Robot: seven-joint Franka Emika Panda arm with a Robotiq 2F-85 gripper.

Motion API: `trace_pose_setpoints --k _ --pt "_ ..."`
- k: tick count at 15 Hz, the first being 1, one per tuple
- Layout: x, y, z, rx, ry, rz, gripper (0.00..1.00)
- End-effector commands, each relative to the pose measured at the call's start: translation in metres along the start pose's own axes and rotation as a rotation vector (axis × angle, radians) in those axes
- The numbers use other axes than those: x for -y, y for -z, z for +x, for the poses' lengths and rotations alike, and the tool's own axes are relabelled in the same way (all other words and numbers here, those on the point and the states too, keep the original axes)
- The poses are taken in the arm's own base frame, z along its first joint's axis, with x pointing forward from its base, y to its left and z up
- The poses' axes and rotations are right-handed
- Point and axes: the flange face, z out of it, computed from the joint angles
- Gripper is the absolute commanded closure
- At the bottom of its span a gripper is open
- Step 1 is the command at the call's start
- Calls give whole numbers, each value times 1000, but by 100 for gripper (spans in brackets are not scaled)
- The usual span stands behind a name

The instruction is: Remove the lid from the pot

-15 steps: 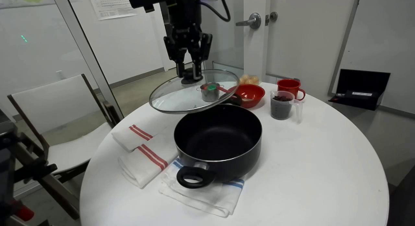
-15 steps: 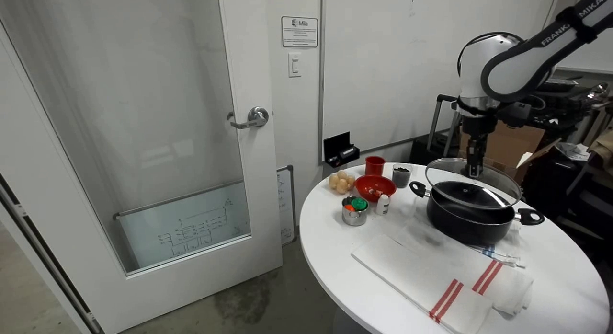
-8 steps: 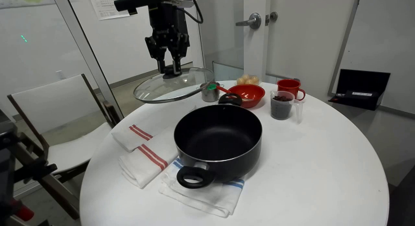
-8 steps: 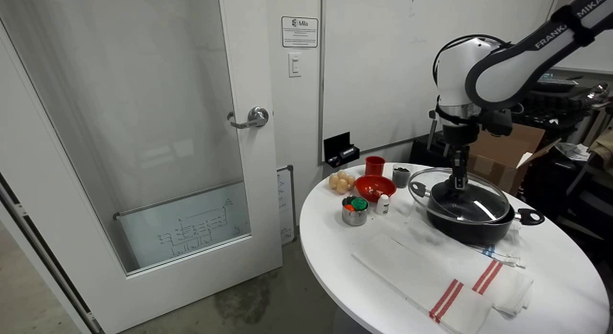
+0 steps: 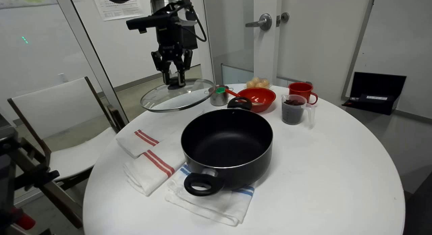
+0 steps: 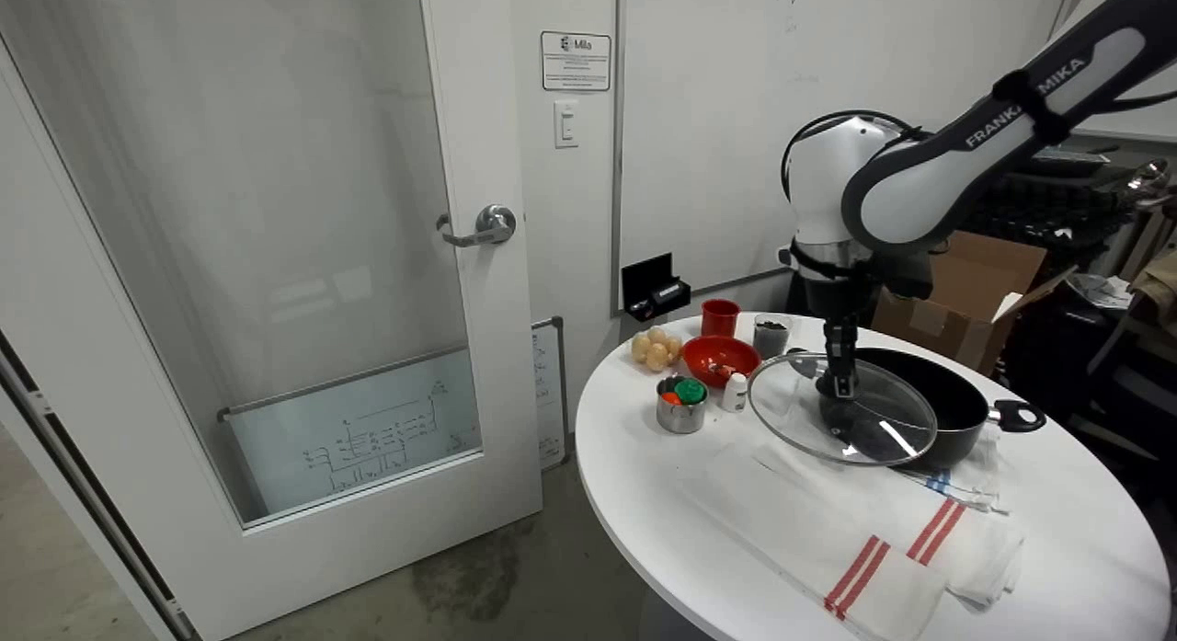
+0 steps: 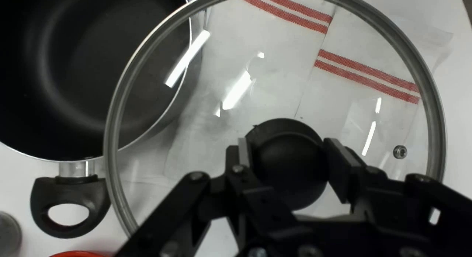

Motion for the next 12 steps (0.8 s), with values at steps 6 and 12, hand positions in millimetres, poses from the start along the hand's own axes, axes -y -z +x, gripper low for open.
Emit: trace_pose_setpoints --k 6,12 --pt "11 -44 48 61 20 -31 74" --pt "25 -53 63 80 39 -41 74"
